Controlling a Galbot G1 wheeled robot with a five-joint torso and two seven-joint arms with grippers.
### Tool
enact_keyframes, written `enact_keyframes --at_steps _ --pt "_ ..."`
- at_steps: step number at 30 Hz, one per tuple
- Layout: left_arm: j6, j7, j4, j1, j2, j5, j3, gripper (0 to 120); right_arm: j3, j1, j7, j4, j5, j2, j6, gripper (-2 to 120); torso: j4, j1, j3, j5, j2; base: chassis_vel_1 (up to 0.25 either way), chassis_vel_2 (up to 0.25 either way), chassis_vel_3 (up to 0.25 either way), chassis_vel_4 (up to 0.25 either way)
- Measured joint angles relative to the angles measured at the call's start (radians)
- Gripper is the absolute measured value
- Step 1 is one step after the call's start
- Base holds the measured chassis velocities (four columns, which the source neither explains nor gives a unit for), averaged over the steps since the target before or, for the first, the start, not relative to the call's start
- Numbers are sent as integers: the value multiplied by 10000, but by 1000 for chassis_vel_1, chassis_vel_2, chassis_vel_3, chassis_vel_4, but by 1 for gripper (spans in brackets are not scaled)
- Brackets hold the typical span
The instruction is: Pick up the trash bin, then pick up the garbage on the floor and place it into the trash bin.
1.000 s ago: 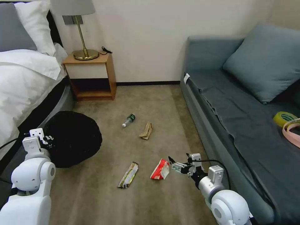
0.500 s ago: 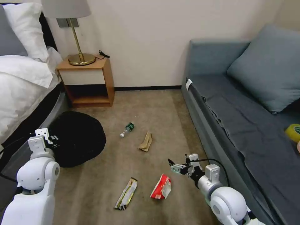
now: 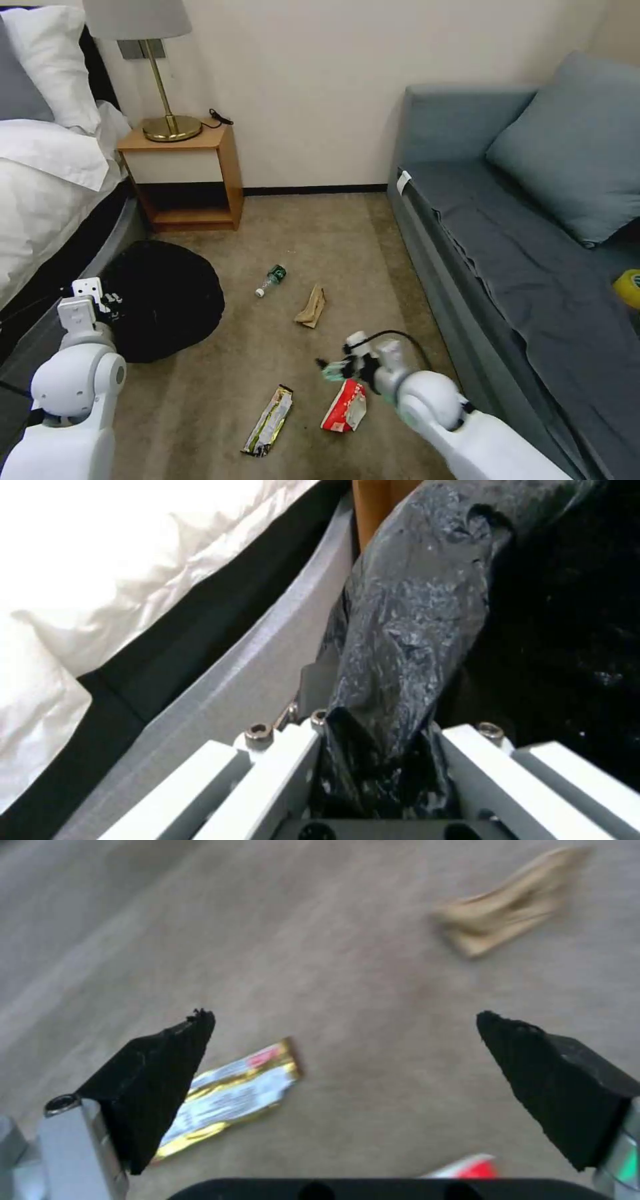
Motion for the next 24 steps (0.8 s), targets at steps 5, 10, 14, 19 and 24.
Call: enact_keyframes --at_steps 5,10,14,19,24 --pt "25 -1 -360 248 -292 201 5 2 -1698 1057 -2 -1099 241 533 -109 100 -3 0 0 -3 0 0 0 0 0" --pt "35 -9 -681 417 -560 327 29 2 -3074 2005 -70 -2434 360 1343 -134 100 -1 0 1 -1 0 0 0 0 0" --pt "93 -20 -878 411 -750 330 67 2 -3545 2458 -88 -3382 598 1931 -151 100 -1 0 0 -2 0 0 0 0 0" --pt "133 -33 -938 273 -824 332 209 2 -3768 2645 -88 -4279 709 2345 -155 100 -4 0 0 -2 0 0 0 0 0" --pt "81 29 -845 258 -948 381 291 2 -4050 2691 -90 -5073 631 2627 -140 100 -4 0 0 -2 0 0 0 0 0"
